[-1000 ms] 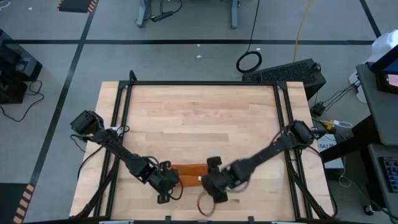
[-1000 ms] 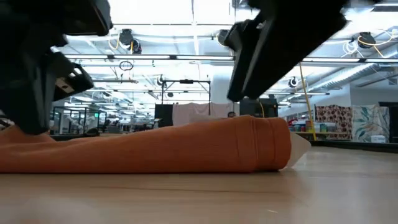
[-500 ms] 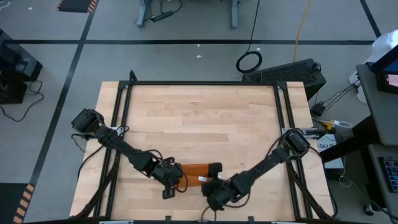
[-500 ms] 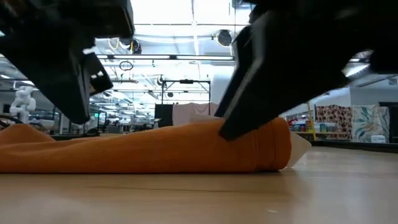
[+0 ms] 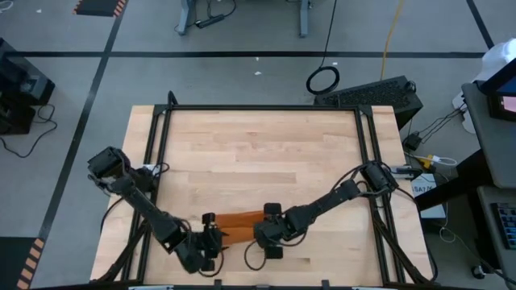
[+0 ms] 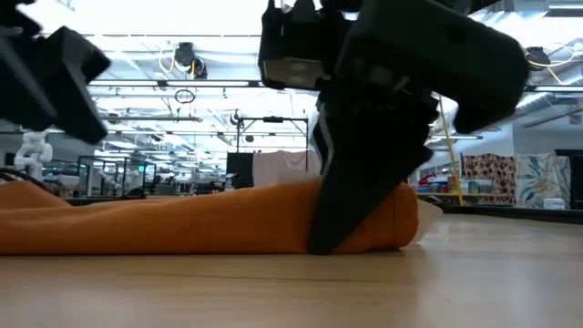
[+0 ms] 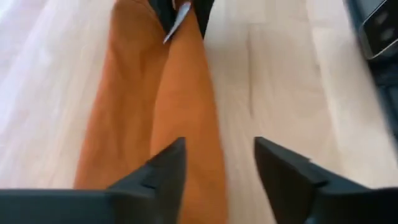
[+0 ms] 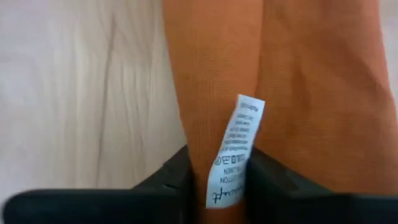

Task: Roll towel
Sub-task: Roll the brown towel

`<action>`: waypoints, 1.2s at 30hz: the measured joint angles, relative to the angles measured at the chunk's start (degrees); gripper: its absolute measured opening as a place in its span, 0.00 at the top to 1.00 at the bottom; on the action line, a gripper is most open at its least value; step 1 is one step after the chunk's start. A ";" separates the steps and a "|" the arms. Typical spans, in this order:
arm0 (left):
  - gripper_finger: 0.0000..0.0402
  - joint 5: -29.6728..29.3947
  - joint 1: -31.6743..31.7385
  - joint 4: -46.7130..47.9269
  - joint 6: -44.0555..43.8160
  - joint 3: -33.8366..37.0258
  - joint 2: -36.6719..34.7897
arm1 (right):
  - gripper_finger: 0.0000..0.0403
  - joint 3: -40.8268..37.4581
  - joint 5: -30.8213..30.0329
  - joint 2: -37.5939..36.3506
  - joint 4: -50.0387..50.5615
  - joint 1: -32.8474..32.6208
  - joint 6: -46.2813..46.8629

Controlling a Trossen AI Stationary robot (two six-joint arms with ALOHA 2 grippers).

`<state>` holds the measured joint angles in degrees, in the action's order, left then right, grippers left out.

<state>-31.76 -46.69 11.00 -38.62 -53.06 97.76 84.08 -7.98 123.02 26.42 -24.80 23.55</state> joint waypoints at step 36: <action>0.91 12.04 3.81 8.73 -10.50 0.10 4.13 | 0.75 -0.09 18.56 -5.82 8.07 4.96 -6.12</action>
<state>-19.72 -42.88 19.73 -49.12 -52.95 101.89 83.99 10.59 117.20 34.49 -19.84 17.43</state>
